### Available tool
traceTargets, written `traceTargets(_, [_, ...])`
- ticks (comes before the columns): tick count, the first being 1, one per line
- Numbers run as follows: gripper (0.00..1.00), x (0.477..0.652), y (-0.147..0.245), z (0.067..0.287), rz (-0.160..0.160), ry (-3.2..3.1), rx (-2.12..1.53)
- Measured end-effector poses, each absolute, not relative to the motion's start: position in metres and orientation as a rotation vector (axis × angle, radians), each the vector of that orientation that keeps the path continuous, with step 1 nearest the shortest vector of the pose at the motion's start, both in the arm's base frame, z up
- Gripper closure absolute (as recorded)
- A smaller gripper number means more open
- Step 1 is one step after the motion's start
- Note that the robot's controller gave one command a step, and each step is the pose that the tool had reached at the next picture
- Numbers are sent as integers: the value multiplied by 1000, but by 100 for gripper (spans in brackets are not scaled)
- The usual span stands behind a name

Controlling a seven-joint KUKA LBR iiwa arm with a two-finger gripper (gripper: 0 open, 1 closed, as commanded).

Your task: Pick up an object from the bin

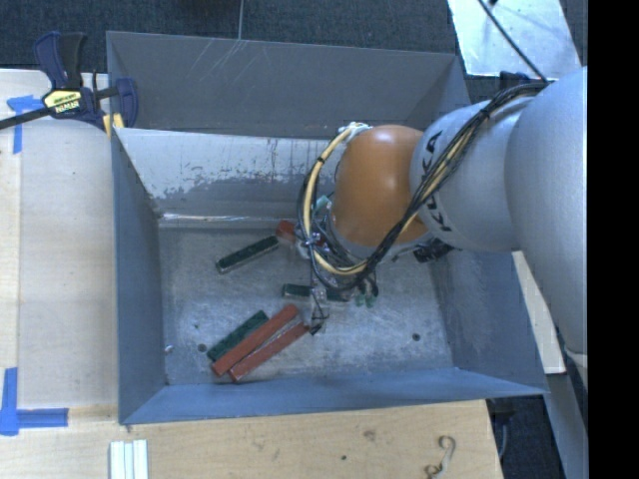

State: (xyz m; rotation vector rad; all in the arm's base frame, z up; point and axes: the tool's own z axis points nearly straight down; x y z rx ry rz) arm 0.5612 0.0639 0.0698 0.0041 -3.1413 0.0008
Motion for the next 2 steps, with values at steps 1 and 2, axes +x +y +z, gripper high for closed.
traceTargets(1, [0,562,64,71,-1,-3143,3])
traceTargets(2, [100,564,63,73,-2,-3152,1])
